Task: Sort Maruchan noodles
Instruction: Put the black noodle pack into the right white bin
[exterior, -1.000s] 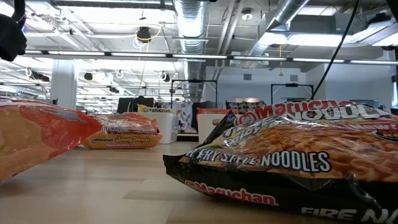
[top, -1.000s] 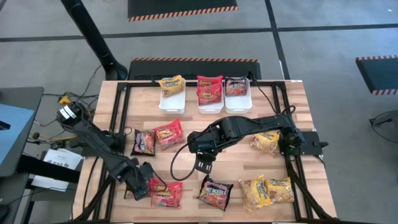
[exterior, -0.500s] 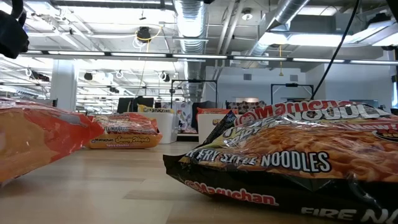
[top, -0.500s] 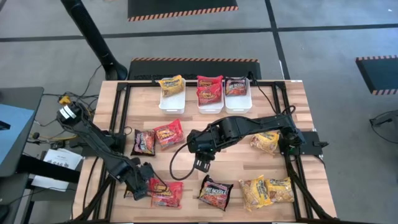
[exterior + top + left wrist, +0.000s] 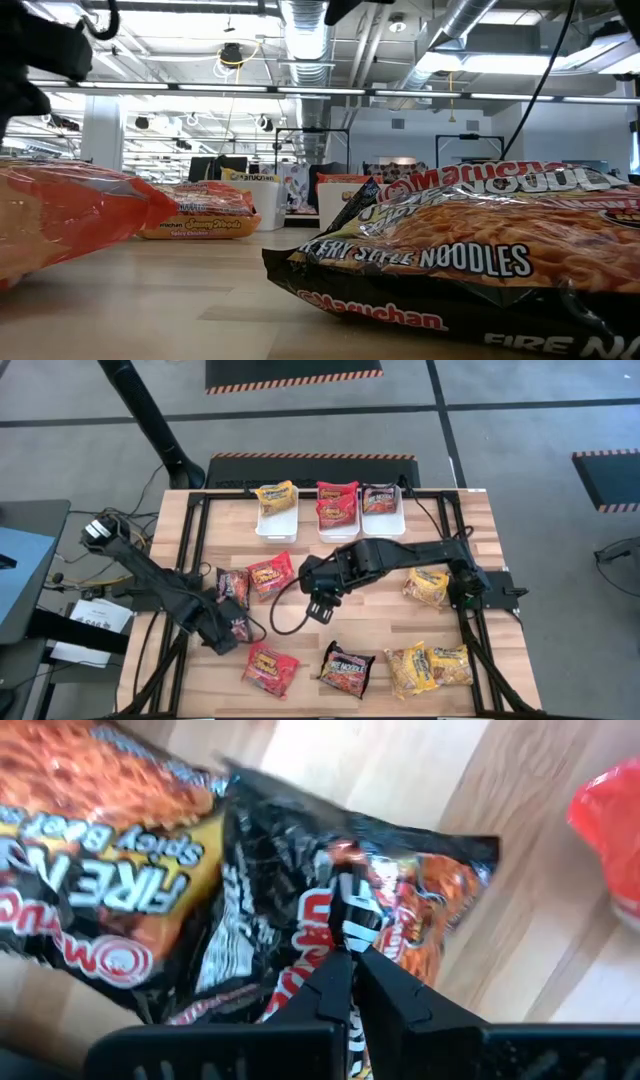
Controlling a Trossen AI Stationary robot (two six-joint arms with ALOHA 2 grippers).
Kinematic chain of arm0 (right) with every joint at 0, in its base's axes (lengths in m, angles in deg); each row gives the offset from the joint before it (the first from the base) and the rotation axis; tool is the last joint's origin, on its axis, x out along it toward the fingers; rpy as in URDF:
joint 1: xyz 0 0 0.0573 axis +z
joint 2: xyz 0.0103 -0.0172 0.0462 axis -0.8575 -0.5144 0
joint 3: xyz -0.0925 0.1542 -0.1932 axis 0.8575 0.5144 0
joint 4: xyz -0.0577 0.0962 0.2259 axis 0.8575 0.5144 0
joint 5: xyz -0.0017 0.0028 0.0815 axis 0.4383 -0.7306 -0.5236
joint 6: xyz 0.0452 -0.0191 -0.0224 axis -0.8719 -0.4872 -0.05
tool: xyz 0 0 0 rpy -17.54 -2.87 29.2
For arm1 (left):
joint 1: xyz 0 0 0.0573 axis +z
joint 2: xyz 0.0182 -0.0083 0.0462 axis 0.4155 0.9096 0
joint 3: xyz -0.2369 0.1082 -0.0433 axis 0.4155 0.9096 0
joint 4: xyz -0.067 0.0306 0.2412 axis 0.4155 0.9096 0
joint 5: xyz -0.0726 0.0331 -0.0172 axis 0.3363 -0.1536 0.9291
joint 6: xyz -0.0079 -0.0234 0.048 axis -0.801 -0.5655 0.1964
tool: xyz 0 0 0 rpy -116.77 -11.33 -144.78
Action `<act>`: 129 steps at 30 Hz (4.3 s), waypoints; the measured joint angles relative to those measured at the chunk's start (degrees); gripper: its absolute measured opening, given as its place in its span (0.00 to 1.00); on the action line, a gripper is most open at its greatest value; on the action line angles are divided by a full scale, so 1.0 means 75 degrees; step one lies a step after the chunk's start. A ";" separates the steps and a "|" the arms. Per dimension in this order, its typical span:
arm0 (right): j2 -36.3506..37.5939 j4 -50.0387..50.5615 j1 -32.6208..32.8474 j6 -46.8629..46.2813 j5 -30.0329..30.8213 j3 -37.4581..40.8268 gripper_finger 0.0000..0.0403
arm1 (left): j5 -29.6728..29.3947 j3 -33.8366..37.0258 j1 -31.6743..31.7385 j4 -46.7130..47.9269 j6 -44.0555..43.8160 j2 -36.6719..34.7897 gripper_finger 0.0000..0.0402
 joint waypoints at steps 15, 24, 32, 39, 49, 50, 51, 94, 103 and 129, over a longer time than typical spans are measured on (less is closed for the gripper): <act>0.0000 0.0092 -0.0532 0.0337 -0.0030 0.0000 0.54 | -0.0326 -0.0026 0.1470 -0.0178 0.1631 -0.0041 0.00; 0.0000 0.0091 -0.0738 0.0641 -0.0432 0.0000 0.54 | -0.0279 -0.0037 0.2032 -0.0796 0.2214 -0.0053 0.00; 0.0000 0.0092 -0.0735 0.0614 -0.0435 0.0000 0.54 | 0.0073 -0.0038 0.2561 -0.2241 0.3191 -0.0053 0.00; 0.0000 0.0091 -0.0661 0.0553 -0.0440 0.0000 0.54 | 0.0152 -0.0041 0.3014 -0.3260 0.3755 -0.0053 0.00; 0.0000 0.0153 -0.0823 0.0952 -0.0440 0.0000 0.54 | 0.0204 -0.0041 0.3147 -0.3532 0.3907 -0.0053 0.00; 0.0000 0.0217 -0.0881 0.1000 -0.0440 0.0000 0.54 | 0.0212 -0.0041 0.3147 -0.3546 0.3907 -0.0053 0.00; 0.0000 0.0284 -0.0947 0.1019 -0.0440 0.0000 0.54 | 0.0213 -0.0041 0.3145 -0.3560 0.3907 -0.0053 0.00; -0.0274 -0.0216 -0.4689 0.4439 -0.5724 0.0011 0.56 | 0.0129 -0.0047 0.3907 -0.4800 0.3839 -0.0053 0.00; -0.0801 0.0778 -0.4208 0.5053 -0.6190 0.0026 0.54 | 0.0145 -0.0047 0.3955 -0.4797 0.3815 -0.0053 0.00; 0.0657 0.1464 -0.2966 0.5094 -0.4630 0.0255 0.51 | 0.0222 -0.0047 0.3960 -0.4779 0.3722 -0.0053 0.00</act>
